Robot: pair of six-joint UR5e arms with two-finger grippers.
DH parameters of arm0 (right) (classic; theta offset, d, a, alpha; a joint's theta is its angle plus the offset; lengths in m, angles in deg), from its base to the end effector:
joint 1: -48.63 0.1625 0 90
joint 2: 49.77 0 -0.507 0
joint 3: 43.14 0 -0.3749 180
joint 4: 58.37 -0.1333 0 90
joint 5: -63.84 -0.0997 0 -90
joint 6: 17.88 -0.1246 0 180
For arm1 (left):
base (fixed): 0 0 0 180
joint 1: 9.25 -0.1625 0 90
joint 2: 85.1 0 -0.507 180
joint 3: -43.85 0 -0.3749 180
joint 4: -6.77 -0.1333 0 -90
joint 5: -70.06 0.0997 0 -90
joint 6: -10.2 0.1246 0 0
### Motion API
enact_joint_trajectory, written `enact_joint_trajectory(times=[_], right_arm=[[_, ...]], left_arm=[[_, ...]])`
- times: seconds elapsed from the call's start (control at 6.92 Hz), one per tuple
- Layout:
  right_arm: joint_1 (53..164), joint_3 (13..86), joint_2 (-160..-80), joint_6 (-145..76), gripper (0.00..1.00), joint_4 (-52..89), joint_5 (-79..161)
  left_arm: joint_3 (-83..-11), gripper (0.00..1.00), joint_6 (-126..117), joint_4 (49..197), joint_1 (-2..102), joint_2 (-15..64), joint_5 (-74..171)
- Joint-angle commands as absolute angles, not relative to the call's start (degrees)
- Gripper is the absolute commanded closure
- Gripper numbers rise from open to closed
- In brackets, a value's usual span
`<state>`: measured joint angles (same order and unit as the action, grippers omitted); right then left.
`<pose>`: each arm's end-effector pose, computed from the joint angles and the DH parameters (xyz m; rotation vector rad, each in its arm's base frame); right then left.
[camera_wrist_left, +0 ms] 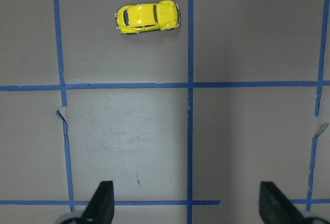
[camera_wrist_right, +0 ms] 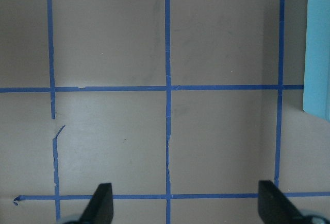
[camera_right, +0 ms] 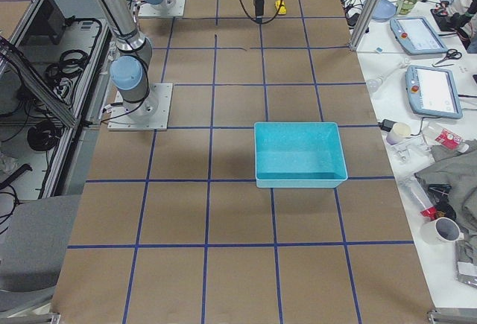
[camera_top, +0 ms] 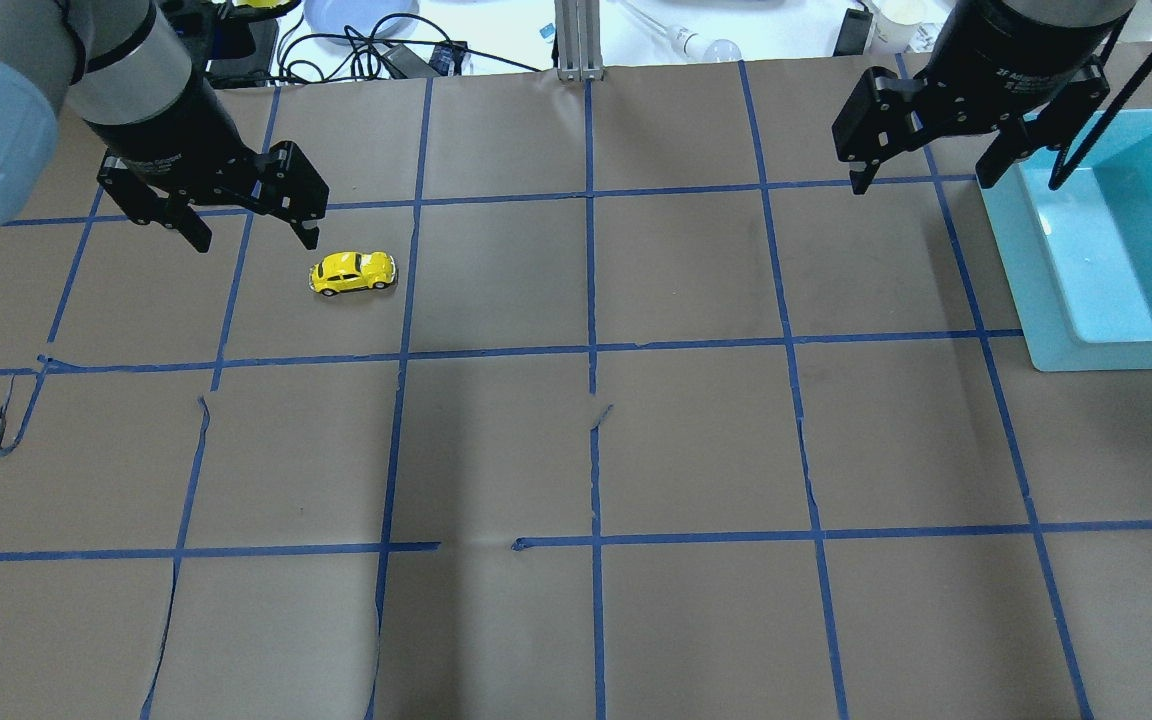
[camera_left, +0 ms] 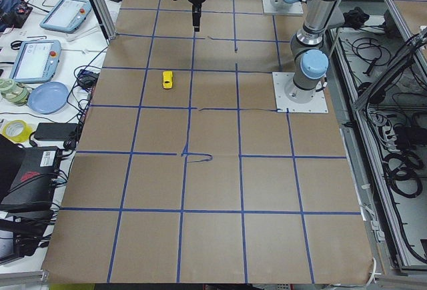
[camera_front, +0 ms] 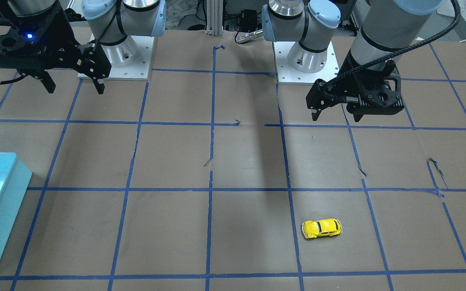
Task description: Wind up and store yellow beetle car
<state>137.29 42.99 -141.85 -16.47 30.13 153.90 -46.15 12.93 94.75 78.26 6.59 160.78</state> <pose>0.1223 -0.4665 0.5915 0.0019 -3.1363 0.1218 -0.1103 -0.4954 0.5342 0.0065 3.1288 -0.0081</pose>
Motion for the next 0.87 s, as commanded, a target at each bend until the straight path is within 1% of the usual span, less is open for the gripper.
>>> enact_joint_trajectory(times=[0.0, 0.72], right_arm=[[137.22, 42.99, -141.88, -16.47, 0.0, 30.13, 153.92], [137.22, 42.99, -141.88, -16.47, 0.0, 30.13, 153.92]], left_arm=[[-45.98, 0.0, 12.93, 94.75, 78.38, 6.48, 160.68], [-46.41, 0.0, 12.93, 94.58, 78.29, 6.57, 160.86]])
